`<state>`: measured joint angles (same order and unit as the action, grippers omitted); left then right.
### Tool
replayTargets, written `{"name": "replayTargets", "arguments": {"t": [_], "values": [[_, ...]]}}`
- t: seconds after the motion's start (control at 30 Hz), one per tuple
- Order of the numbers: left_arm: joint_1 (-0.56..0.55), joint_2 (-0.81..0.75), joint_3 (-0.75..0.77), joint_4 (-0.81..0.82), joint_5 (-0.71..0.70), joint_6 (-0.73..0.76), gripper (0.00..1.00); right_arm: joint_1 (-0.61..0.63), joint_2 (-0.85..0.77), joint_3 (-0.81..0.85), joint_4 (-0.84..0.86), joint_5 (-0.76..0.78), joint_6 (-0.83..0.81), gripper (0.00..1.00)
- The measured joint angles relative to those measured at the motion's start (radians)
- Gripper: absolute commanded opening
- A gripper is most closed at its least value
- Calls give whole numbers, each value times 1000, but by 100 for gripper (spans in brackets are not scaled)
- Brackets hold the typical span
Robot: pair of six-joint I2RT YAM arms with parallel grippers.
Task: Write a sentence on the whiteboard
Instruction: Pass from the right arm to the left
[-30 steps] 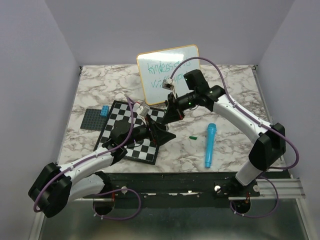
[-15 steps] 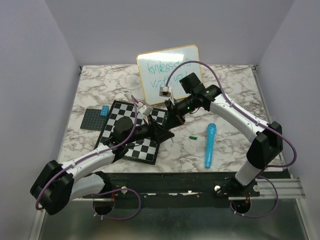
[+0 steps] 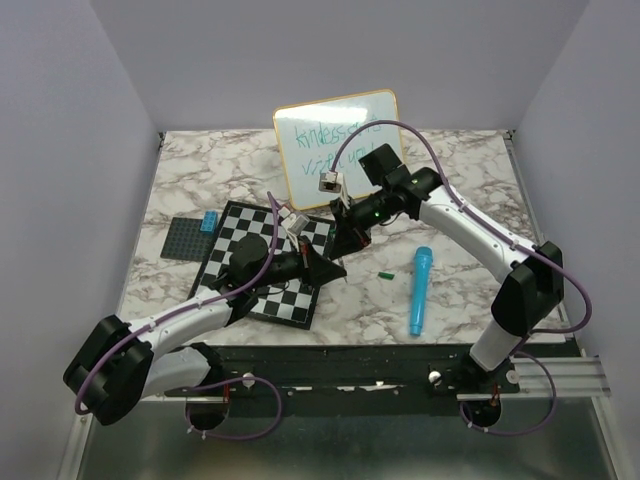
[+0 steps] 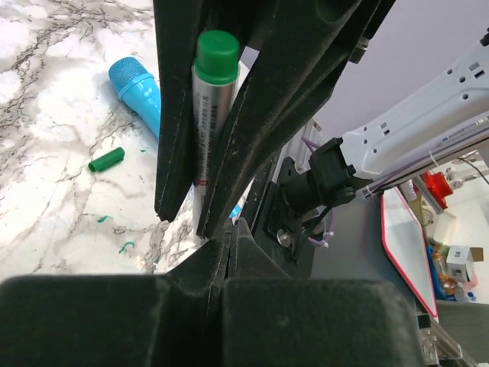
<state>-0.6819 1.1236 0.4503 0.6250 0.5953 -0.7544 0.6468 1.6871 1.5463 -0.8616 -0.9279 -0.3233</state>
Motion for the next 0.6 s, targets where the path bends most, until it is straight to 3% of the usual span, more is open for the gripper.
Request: {"name": "replayTargets", "arguments": {"t": [0.17,0.27,0.3,0.47,0.6], "values": [[-1,-2,0,7,0,-2,0,2,0,7,8,0,5,4],[-1,-5,-2,8,0,-1,27,2,0,7,9,0,10,0],[-1,-7,-2,8,-1,-3,44,2,0,7,11,3,13,0],[-3,-72,-26,8,-20,10,69,-14,-11,-16,72,25,50,0],[-1,-174,-72,-19,-75,34,99,-74,-87,-114,151,23,97,1]]}}
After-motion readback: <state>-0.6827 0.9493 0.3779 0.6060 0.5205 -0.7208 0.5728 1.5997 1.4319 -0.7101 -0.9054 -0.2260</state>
